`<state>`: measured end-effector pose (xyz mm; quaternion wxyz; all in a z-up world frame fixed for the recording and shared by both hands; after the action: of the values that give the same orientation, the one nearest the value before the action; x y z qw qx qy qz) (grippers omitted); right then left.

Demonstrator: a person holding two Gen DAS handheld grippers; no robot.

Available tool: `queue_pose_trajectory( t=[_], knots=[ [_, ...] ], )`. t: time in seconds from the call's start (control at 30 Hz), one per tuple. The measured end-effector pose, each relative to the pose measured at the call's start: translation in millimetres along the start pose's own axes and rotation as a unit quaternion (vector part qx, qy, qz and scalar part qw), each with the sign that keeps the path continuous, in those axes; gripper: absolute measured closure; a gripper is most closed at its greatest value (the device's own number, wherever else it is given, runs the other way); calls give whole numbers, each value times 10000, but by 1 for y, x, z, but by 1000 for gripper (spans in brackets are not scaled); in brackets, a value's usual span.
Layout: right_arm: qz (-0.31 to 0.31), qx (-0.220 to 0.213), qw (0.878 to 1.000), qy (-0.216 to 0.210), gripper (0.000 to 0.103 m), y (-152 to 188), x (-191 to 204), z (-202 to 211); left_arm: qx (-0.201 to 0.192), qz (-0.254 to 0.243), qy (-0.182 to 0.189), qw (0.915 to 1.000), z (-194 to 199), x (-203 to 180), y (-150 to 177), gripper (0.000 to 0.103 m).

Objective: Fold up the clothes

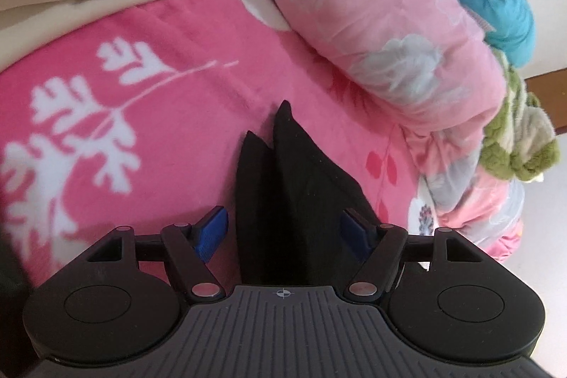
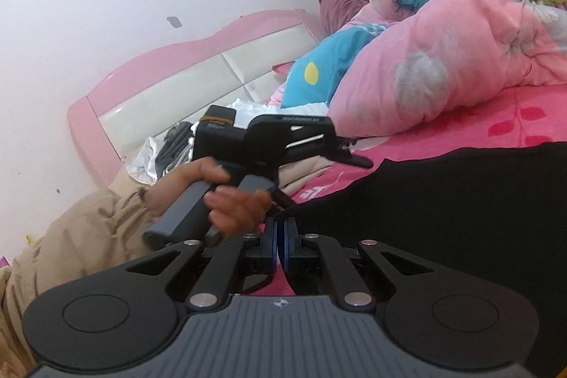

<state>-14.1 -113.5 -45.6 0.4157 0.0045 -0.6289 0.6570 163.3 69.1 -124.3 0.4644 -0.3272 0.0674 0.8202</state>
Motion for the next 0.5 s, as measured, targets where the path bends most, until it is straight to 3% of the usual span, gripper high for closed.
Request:
queue_pose_trajectory(
  t=[0.17, 0.23, 0.33, 0.4, 0.5],
  knots=[
    [-13, -112, 9999, -105, 101, -1, -2, 5, -61, -226, -255, 9994, -17, -11, -10, 34],
    [-44, -182, 9997, -124, 101, -3, -3, 9, -164, -361, -340, 9986, -19, -15, -16, 40],
    [-114, -308, 9994, -131, 101, -5, -8, 17, -291, -519, -505, 9970, -22, -19, -23, 57],
    [-157, -395, 9990, -115, 101, -7, -12, 23, -329, -638, -601, 9956, -24, -24, -24, 79],
    [-246, -537, 9982, -70, 101, -9, -19, 33, -442, -922, -657, 9926, -25, -40, -20, 95]
  ],
)
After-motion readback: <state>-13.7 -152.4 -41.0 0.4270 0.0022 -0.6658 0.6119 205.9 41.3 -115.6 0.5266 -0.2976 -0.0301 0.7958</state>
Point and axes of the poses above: each gripper's, at about its wrist camera, not at the fingertips, and z roughly against the way its jaws point, x to its left, y to its underside, the point moved 7 cm from there along -z, roughly the way its jaws point, and after that the axes turned 8 degrees about -y, right-handed, at the moved point
